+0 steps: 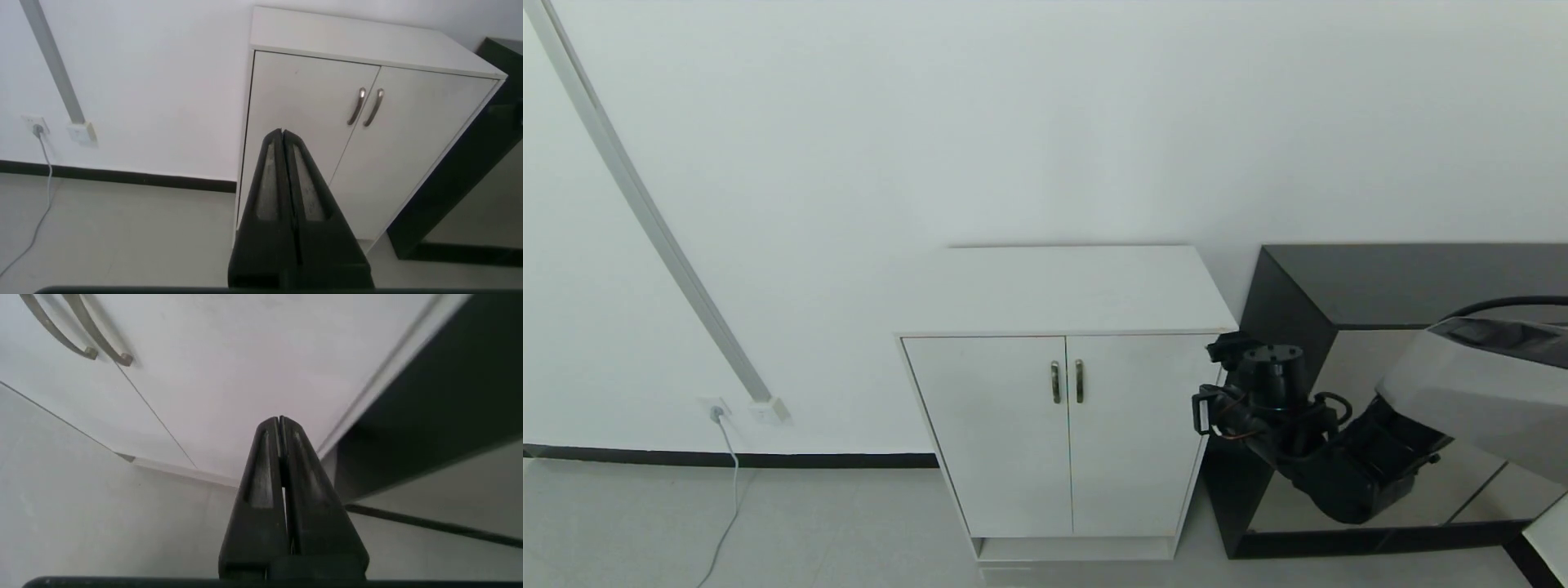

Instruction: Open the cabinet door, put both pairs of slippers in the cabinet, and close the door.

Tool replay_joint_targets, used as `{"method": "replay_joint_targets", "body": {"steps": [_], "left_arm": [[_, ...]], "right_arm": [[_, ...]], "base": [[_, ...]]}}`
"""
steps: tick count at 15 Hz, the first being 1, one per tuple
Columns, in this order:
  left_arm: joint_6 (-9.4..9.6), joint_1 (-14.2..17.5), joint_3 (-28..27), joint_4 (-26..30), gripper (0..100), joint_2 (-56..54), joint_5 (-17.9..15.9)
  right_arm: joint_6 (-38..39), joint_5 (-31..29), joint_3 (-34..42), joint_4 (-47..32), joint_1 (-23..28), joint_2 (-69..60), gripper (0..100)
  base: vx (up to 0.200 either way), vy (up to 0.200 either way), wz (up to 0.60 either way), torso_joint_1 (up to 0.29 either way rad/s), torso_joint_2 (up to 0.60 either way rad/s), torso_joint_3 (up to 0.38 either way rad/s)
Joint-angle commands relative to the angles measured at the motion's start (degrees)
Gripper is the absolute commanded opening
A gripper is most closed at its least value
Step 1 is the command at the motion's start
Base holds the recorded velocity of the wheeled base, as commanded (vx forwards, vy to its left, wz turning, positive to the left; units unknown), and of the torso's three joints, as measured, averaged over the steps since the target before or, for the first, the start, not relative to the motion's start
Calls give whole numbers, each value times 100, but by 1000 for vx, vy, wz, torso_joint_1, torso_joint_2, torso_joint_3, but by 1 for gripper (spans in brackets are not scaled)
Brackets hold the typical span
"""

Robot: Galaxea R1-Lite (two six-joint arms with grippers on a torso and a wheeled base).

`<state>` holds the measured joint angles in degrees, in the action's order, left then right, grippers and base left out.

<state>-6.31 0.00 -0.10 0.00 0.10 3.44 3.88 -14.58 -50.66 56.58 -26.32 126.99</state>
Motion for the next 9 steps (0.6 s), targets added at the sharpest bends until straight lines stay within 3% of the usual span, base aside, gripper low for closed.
{"method": "replay_joint_targets", "body": {"steps": [1,5,9], "left_arm": [[-1,0,1,0,0,-1,-1],[-1,0,1,-9,0,-1,-1],[-1,0,1,0,0,-1,-1]], "right_arm": [[-1,-1,689,134,109,-851,0],[-1,-63,2078,222,276,-1906,0],[69,-54,3643,1057,654,-2504,0]], "base": [[0,0,0,0,0,0],[0,0,0,0,0,0],[0,0,0,0,0,0]]}}
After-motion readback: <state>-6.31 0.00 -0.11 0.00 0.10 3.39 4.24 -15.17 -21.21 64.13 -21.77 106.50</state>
